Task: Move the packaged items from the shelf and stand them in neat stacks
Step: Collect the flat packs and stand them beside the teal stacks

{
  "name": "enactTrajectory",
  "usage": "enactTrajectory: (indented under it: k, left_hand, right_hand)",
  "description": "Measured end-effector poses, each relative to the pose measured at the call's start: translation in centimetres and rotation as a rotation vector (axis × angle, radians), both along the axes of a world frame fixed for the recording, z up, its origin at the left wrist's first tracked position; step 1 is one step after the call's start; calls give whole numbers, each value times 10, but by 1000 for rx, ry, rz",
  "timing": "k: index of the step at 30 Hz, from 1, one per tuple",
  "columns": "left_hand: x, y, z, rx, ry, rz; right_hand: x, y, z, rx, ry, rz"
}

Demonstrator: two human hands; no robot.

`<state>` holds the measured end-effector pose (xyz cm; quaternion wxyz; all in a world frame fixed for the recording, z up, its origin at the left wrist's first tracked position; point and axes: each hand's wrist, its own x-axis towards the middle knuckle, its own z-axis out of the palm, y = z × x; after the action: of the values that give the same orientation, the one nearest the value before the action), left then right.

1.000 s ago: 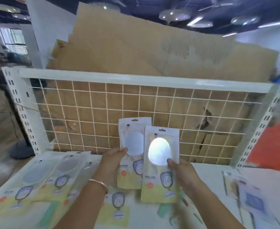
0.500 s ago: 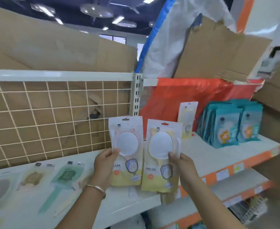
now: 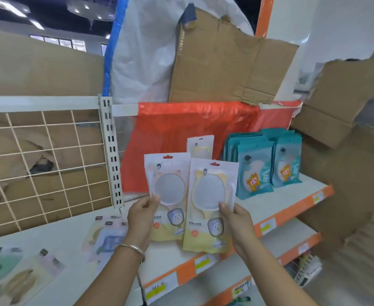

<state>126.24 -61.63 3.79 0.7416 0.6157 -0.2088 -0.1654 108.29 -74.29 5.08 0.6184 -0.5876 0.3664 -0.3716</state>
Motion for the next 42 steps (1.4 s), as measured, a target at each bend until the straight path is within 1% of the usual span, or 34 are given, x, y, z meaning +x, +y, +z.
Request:
enactTrajectory:
  k: [9, 13, 17, 21, 26, 32, 37, 40, 42]
  left_hand:
    - [31, -101, -6, 3, 62, 30]
    - [37, -140, -6, 69, -14, 18]
    - [36, -173, -8, 59, -37, 43]
    - [36, -203, -16, 39, -42, 87]
    - [41, -230, -25, 31, -8, 119]
    - [47, -245, -29, 104, 3, 129]
    - [41, -250, -25, 111, -19, 183]
    - [39, -251, -24, 107, -4, 245]
    - [36, -252, -26, 106, -8, 266]
  right_hand:
    - [37, -99, 3, -8, 46, -8]
    - [52, -138, 5, -22, 63, 18]
    - [66, -170, 4, -49, 87, 56]
    - [81, -202, 3, -58, 106, 143]
    - [103, -233, -4, -53, 96, 257]
    - [134, -254, -26, 20, 75, 361]
    - [149, -257, -42, 137, 35, 380]
    - [155, -257, -43, 139, -4, 392]
    - [159, -257, -46, 119, 4, 386]
